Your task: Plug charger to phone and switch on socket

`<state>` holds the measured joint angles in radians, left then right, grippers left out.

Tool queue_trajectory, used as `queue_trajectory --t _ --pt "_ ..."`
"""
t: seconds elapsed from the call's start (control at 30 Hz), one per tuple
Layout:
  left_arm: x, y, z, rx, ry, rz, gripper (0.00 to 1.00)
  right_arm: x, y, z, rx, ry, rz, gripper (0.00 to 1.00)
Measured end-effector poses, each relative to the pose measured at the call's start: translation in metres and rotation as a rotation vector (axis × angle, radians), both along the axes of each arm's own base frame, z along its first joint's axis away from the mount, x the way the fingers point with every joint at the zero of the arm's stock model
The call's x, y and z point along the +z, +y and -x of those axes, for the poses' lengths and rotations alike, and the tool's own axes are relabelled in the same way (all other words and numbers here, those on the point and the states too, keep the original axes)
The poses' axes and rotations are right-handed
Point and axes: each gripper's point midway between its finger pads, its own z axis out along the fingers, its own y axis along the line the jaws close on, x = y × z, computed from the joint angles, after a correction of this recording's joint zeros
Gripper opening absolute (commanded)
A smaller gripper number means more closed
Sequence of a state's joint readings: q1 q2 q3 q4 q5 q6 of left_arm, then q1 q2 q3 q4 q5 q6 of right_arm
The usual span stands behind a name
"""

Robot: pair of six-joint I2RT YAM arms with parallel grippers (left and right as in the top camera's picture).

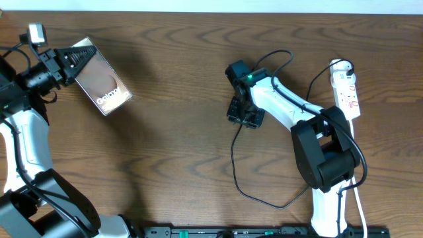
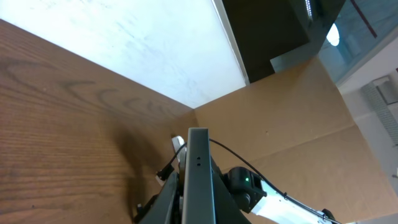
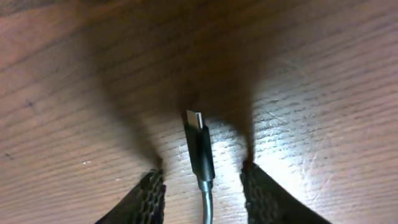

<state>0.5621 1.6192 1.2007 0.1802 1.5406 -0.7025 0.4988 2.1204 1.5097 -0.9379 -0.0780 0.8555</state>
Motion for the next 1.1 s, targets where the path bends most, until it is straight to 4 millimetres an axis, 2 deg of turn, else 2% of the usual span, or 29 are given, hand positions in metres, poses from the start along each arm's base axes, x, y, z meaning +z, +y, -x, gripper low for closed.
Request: queue_trajectory --t 0.07,0.1,0.23,0.43,0.67,0.77,0.87,1.1 --pt "0.0 0.0 0.0 0.0 0.0 0.0 0.07 0.0 -0.0002 -0.0005 -0.003 -0.002 0.002 0.24" --pt "0.0 0.0 0.0 0.0 0.0 0.0 0.07 0.0 -0.0004 -0.0006 -0.004 -0.003 0.003 0.17" --pt "0.0 0.0 0.0 0.0 0.0 0.0 0.07 -0.0001 -0.0005 -0.0007 -0.004 -0.003 0.003 0.11" --pt "0.0 0.0 0.0 0.0 0.0 0.0 0.07 0.0 0.0001 -0.0021 -0.004 -0.009 0.001 0.09" --pt "0.0 0.0 0.0 0.0 0.0 0.0 0.07 -0.0003 -0.0037 -0.0062 -0.004 -0.03 0.024 0.14" --pt "0.0 0.0 0.0 0.0 0.0 0.0 0.08 -0.0003 -0.0046 -0.0083 -0.005 -0.04 0.031 0.11" --pt "0.0 0.0 0.0 0.0 0.0 0.0 0.07 -0.002 -0.0053 -0.0089 -0.007 -0.041 0.036 0.01" --pt "0.0 0.0 0.0 0.0 0.0 0.0 0.07 -0.0029 -0.0036 -0.0083 -0.004 -0.036 0.028 0.01"
